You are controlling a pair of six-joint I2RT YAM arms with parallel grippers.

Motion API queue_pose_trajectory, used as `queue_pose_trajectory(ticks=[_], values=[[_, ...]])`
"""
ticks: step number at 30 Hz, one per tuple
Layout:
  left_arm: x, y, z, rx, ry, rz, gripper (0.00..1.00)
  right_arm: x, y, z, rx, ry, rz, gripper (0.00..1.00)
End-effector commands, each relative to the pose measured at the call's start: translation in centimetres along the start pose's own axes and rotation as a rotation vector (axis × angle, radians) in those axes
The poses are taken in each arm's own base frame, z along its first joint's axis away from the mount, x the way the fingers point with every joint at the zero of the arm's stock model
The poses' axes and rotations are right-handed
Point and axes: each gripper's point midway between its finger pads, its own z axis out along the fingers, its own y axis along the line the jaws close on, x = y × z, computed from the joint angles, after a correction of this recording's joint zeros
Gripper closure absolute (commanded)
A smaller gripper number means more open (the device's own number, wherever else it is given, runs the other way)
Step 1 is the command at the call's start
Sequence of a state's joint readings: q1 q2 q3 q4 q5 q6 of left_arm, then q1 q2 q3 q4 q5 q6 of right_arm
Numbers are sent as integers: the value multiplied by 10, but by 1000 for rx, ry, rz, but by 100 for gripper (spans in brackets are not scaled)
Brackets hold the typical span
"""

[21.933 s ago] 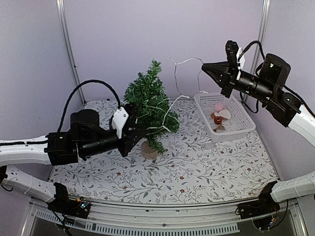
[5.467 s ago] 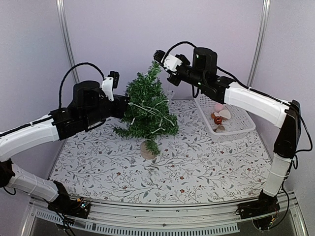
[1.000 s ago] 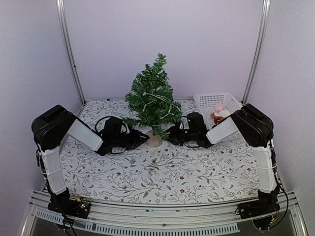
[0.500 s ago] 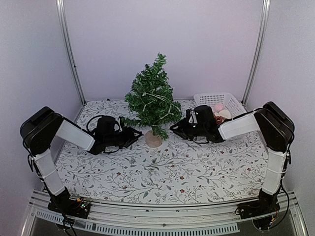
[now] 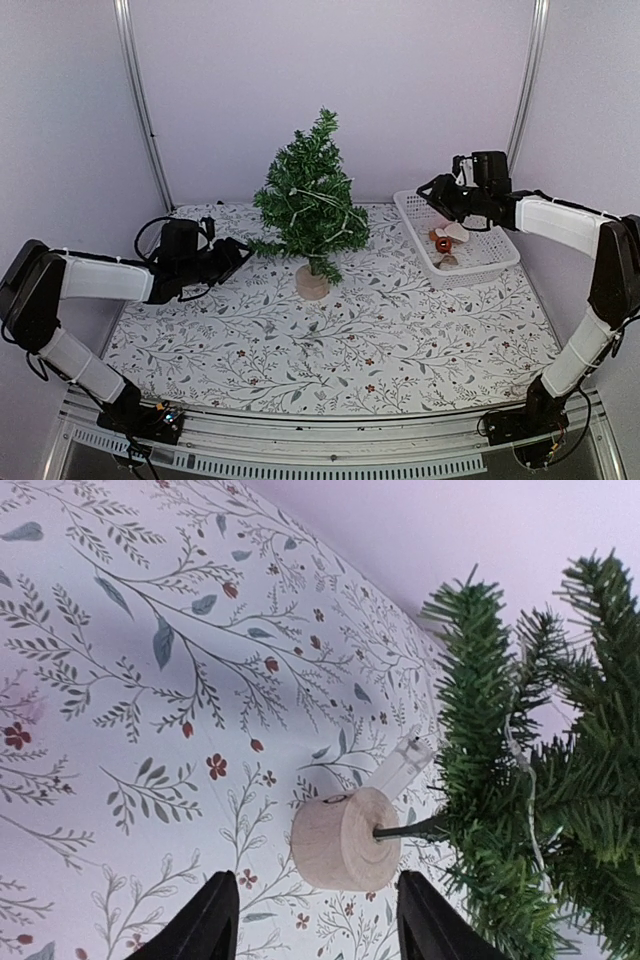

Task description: Decorate the small christmas tree

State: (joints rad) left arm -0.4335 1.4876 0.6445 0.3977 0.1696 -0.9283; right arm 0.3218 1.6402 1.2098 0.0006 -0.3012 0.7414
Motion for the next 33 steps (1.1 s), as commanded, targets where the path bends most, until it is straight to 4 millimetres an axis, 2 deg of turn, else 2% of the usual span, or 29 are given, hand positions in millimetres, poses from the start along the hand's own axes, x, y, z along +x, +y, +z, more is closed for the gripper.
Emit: queue_pose_trajectory(ticks=[1,4,5,7,8,11,13,18,22,26,28,33], values=[[-26,9,-8,-53,-44,52,43,-20,-62,-11,180,68,-77,53],[-42,-1,-13,-26,-73,91,41,-40,-91,-14,260,97,-129,47],[-46,-5,-13,-21,-76,111,40,-42,-105,-9,300,133,-161,46],[-54,-12,-15,-25,-79,147,39,-51,-121,-5,383,175,-232,43],[-57,-16,-16,-23,-81,164,38,-48,-135,2,428,219,-263,41],[-69,-27,-22,-21,-110,209,37,-52,-149,11,474,309,-408,36],[-75,-32,-26,-26,-129,236,36,-44,-161,20,474,386,-478,33],[-84,-38,-37,-22,-169,234,34,-35,-177,26,490,461,-520,26],[-83,-44,-42,1,-167,238,34,-29,-188,22,547,499,-570,23],[-85,-55,-51,36,-182,264,34,-25,-181,28,579,515,-652,23],[-85,-54,-57,40,-201,267,34,-27,-181,31,602,524,-681,24],[-83,-54,-70,55,-234,262,34,-17,-194,42,651,558,-731,26]])
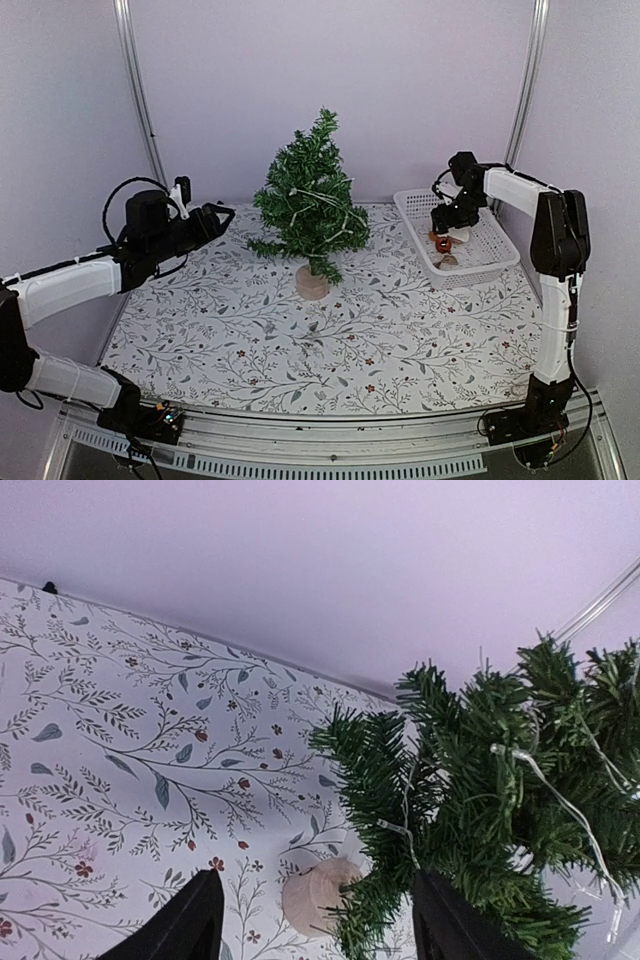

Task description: Decorate the small christmas tree

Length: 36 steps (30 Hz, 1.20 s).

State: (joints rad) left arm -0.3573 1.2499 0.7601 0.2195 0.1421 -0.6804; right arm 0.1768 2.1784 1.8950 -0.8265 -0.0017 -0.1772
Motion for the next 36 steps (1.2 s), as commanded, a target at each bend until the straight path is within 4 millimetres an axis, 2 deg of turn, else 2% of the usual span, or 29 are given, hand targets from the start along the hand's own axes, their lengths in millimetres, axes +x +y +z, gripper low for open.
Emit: queue_pose_trajectory(ticks=[1,7,10,18,25,29,33,36], values=[[-5,3,-12,-3,-44,16,34,7,-2,20,62,55,-68,26],[-4,5,-13,1,-53,-12,34,17,7,36,89,93,-113,28],[0,7,-9,-3,-36,-13,34,21,3,44,124,108,-123,29],[-2,12,-7,-16,-39,-7,34,29,0,59,143,136,-123,40],[-4,14,0,-17,-34,-5,34,27,2,55,133,122,-114,54],[-6,9,-2,3,-37,17,34,10,5,31,111,61,-86,58],[-12,4,-11,12,-69,61,34,-20,13,-21,53,-70,-29,59],[-17,-1,-22,25,-98,110,35,-41,32,-58,-57,-177,-4,61]])
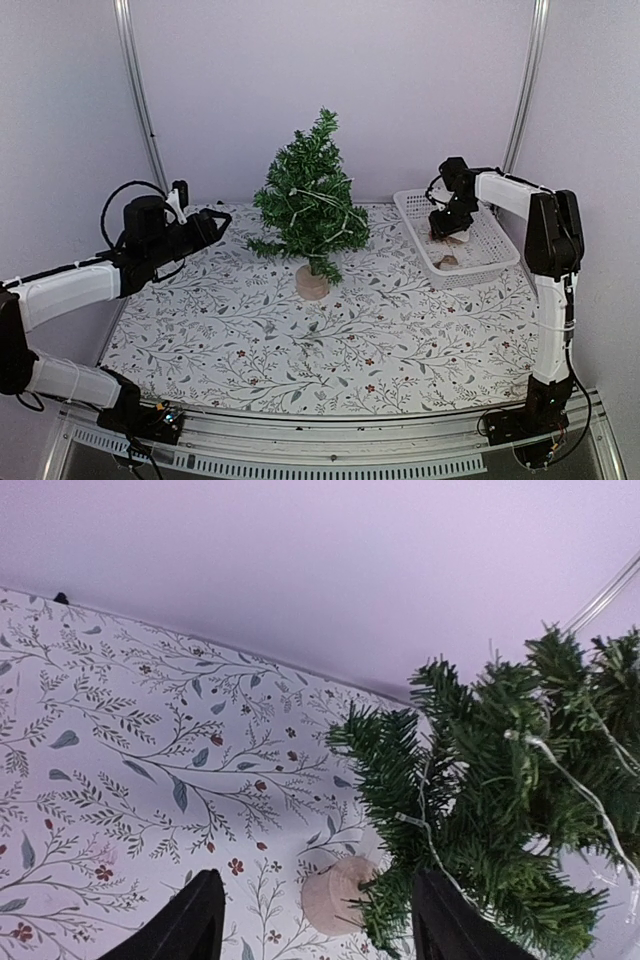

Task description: Decorate the small christmas tree

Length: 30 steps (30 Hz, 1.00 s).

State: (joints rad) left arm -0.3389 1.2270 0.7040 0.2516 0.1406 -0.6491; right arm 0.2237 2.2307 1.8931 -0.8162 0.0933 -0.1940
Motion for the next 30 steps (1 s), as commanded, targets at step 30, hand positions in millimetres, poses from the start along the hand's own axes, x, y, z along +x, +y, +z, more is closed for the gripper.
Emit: queue_pose_trajectory(ticks=[30], values=[[143,-196,-75,547,68,687,63,54,229,-322,-1345,-573,-16,69]])
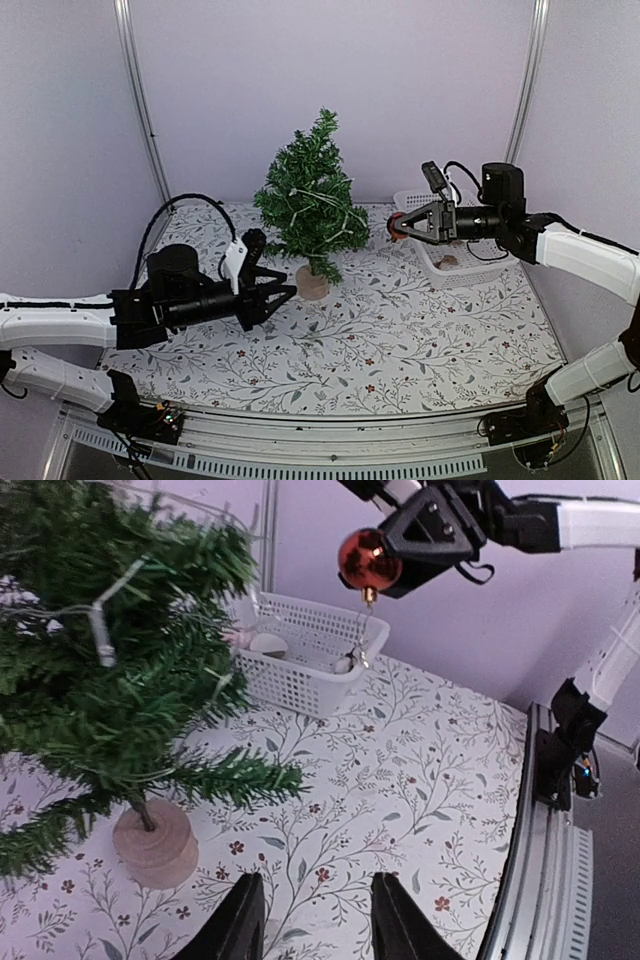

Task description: Decorate the small christmas tree

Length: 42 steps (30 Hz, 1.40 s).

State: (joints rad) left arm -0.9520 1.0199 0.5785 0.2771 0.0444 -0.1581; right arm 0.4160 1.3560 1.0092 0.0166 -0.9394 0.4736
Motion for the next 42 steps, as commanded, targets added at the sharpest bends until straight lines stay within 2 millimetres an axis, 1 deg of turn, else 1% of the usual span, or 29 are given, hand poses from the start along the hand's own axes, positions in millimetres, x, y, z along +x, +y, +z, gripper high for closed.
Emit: queue_pose_trajectory(ticks=[1,2,4,7,10,13,18,21,26,29,35,42], values=[[0,-33,30,43,-13,81,63,5,39,12,-179,20,-61,69],[2,-41,37,58,-12,87,63,9,43,15,-203,35,-61,69],[0,-50,49,60,-24,88,64,19,52,22,-246,74,-55,69],[-9,-57,60,71,-59,80,64,30,65,28,-302,122,-67,70],[-17,-59,63,75,-77,99,65,41,74,30,-343,163,-68,70],[-19,-62,63,91,-80,131,66,50,80,30,-362,191,-69,70],[-21,-80,69,182,-69,182,65,65,82,35,-357,231,-78,71],[-21,-85,74,203,-68,225,64,70,81,42,-348,248,-84,71],[-21,-93,85,240,-59,276,64,73,82,48,-349,255,-91,71],[-19,-97,88,261,-53,286,67,73,82,50,-352,259,-92,72],[-14,-101,89,290,-48,287,73,72,81,51,-350,260,-90,72],[-8,-101,93,303,-28,279,75,71,82,52,-357,265,-94,72]])
